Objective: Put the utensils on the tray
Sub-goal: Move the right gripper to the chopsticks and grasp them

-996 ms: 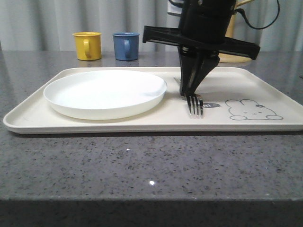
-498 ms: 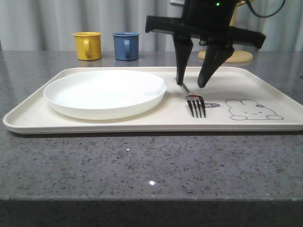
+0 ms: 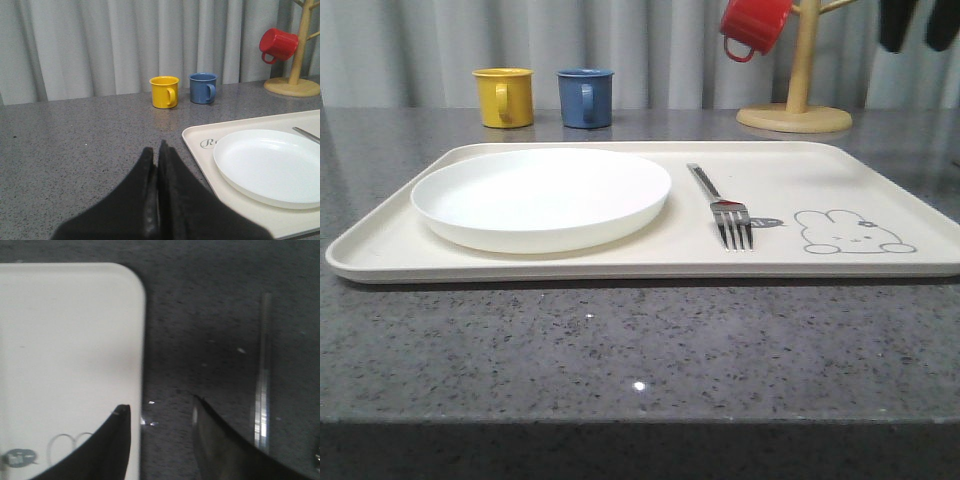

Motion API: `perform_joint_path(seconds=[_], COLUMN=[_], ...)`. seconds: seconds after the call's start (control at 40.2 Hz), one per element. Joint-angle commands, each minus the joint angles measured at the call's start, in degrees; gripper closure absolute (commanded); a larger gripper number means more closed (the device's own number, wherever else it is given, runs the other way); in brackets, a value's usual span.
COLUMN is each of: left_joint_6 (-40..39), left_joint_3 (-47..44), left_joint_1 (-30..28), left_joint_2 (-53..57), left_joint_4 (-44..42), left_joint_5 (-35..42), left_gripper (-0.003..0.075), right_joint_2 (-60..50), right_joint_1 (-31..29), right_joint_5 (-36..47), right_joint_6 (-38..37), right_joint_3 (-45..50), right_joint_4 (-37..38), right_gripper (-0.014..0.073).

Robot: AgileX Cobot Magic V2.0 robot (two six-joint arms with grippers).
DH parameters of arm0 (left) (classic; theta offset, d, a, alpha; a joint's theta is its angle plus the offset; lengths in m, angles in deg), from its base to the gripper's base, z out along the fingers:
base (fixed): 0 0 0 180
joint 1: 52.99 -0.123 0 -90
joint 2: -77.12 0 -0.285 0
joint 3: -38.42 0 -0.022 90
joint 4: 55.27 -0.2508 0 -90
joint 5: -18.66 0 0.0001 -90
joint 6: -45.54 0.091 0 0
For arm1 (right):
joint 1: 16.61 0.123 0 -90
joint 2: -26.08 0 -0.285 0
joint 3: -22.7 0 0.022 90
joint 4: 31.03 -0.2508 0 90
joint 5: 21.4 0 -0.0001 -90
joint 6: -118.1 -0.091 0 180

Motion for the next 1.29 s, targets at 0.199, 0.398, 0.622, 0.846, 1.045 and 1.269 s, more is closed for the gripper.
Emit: perform_joint_path(seconds=[0.199, 0.398, 0.622, 0.846, 1.045, 1.269], left_joint_6=[-0.6, -0.6, -0.6, -0.6, -0.6, -0.6], left_joint_3=[1.6, 1.6, 1.6, 1.6, 1.6, 1.6], left_joint_1=[0.1, 0.1, 0.1, 0.1, 0.1, 0.1], left_joint_2=[-0.9, -0.9, -0.9, -0.9, -0.9, -0.9], left_joint_4=[0.0, 0.0, 0.0, 0.0, 0.0, 0.0], left_joint_5=[4.5, 4.5, 4.5, 4.5, 4.5, 4.5], left_gripper=[0.0738, 0.0738, 0.0738, 0.0738, 0.0738, 0.0738], right_joint_2=[-5.9, -4.9, -2.9, 0.0, 0.8, 1.4], right_joint_1=[-14.8, -15.4, -15.4, -15.4, -15.4, -15.4], right_joint_5=[-2.2, 3.5, 6.2, 6.6, 7.0, 6.1], right_joint_6=[9.0, 10.6, 10.6, 10.6, 10.6, 10.6], right_joint_3=[11.2, 16.5, 17.3, 17.4, 17.4, 17.4], right_joint_4=[-3.3, -5.7, -5.3, -4.5, -4.5, -4.5], right_gripper=[0.0265, 0.0265, 0.0265, 0.0265, 0.0266, 0.0408])
